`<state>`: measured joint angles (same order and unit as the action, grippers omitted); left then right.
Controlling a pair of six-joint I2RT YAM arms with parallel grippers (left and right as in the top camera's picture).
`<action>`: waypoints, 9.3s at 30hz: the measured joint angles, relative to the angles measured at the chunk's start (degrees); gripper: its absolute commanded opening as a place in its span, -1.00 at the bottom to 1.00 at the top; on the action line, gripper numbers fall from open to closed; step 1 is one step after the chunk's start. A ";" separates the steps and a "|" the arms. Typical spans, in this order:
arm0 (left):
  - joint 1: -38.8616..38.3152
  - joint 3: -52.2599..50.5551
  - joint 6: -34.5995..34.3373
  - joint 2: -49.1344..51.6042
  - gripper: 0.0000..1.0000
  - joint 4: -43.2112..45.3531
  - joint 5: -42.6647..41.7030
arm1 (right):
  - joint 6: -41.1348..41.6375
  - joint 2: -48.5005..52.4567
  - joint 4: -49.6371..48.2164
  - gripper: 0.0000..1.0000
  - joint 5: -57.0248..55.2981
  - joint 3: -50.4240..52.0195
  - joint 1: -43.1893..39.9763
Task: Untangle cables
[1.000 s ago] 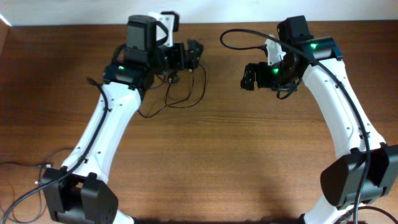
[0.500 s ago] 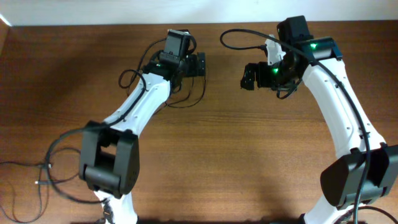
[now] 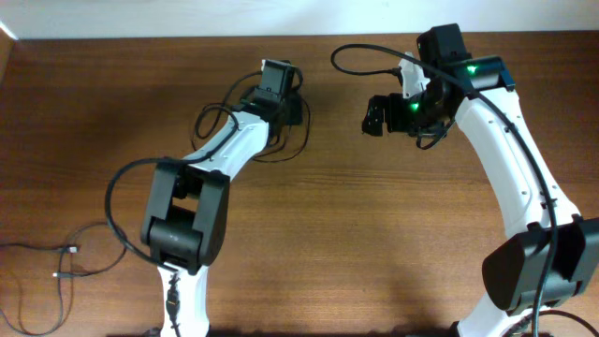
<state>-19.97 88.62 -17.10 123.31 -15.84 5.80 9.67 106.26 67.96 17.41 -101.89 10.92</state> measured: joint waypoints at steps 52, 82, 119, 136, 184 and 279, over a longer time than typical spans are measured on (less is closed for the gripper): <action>25.00 5.14 -12.76 -50.82 -1.00 12.17 -13.31 | 27.78 16.92 -26.14 0.61 17.94 0.11 22.10; 25.24 6.29 -6.64 -39.89 -1.00 -17.20 -26.62 | 18.84 -4.02 -23.56 -0.93 11.93 -2.82 13.07; 9.46 6.10 11.13 -16.59 -0.43 -21.90 -42.53 | 18.51 23.12 17.11 0.98 0.04 -37.92 2.19; -0.74 6.16 38.80 2.82 -1.00 -19.87 -16.44 | 14.49 23.12 19.67 0.98 -2.16 -37.92 0.20; 61.99 38.40 -4.70 3.13 0.99 -69.61 13.77 | 4.72 23.10 17.42 0.98 3.28 -33.94 0.42; 43.65 71.56 11.21 -22.80 0.99 -80.87 -18.05 | -1.27 -9.05 17.25 0.98 -11.39 -35.32 3.72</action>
<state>23.68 160.18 -5.89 100.51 -96.71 -12.25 8.40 97.21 85.21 6.02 -137.21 14.63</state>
